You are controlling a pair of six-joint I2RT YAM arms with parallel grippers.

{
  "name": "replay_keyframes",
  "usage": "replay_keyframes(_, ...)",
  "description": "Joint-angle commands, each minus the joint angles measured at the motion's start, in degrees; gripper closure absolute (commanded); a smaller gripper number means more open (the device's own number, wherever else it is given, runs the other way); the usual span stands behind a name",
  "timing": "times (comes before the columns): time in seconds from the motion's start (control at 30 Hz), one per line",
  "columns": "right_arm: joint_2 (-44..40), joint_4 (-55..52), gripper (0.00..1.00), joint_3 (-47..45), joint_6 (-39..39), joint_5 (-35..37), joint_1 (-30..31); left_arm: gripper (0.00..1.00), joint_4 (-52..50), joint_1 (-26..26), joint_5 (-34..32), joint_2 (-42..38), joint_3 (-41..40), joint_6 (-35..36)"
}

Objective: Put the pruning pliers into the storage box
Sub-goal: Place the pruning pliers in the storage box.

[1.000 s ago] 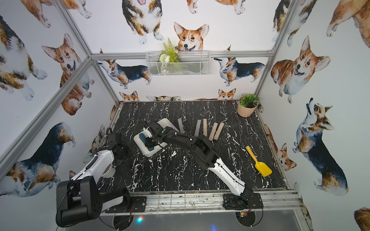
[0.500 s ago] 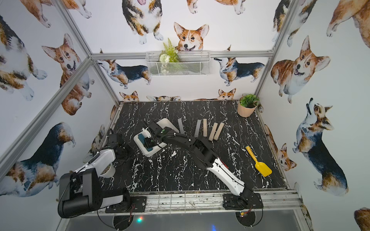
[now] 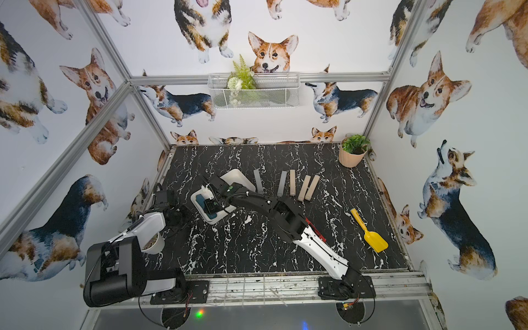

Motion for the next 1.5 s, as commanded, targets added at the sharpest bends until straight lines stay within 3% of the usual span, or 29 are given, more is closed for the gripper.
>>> replay_keyframes(0.0,0.12,-0.14,0.88,0.62,0.41,-0.98,0.18,0.67,1.31,0.04,0.63,0.24,-0.06,-0.6)
replay_keyframes(0.23,0.11,0.04,0.81,0.61,0.42,-1.26,0.22,0.67,1.57,0.03,0.88,0.24,-0.2,-0.55)
replay_keyframes(0.67,-0.4,1.18,0.54,0.44,0.45,-2.58,0.34,0.67,1.66,-0.05,1.25,0.64,-0.04,-0.51)
replay_keyframes(0.97,-3.21,2.62,0.57,-1.76,0.01,-2.55,0.39,0.67,1.75,-0.05,1.34,0.68,-0.13,-0.51)
replay_keyframes(1.3,-5.67,1.36,0.58,-4.25,-1.67,3.04,-0.98,0.67,1.67,-0.23,1.25,0.75,-0.02,-0.45)
replay_keyframes(1.33,-5.67,1.36,0.6,-4.45,-1.46,3.53,-1.25,0.67,1.66,-0.22,1.21,0.75,-0.03,-0.42)
replay_keyframes(1.4,-5.28,1.4,0.74,-4.65,-0.69,4.43,-1.7,0.67,1.67,-0.22,1.19,0.77,-0.04,-0.42)
replay_keyframes(1.47,-4.55,1.44,0.83,-4.51,0.29,4.54,-2.06,0.67,1.7,-0.22,1.08,0.74,-0.04,-0.51)
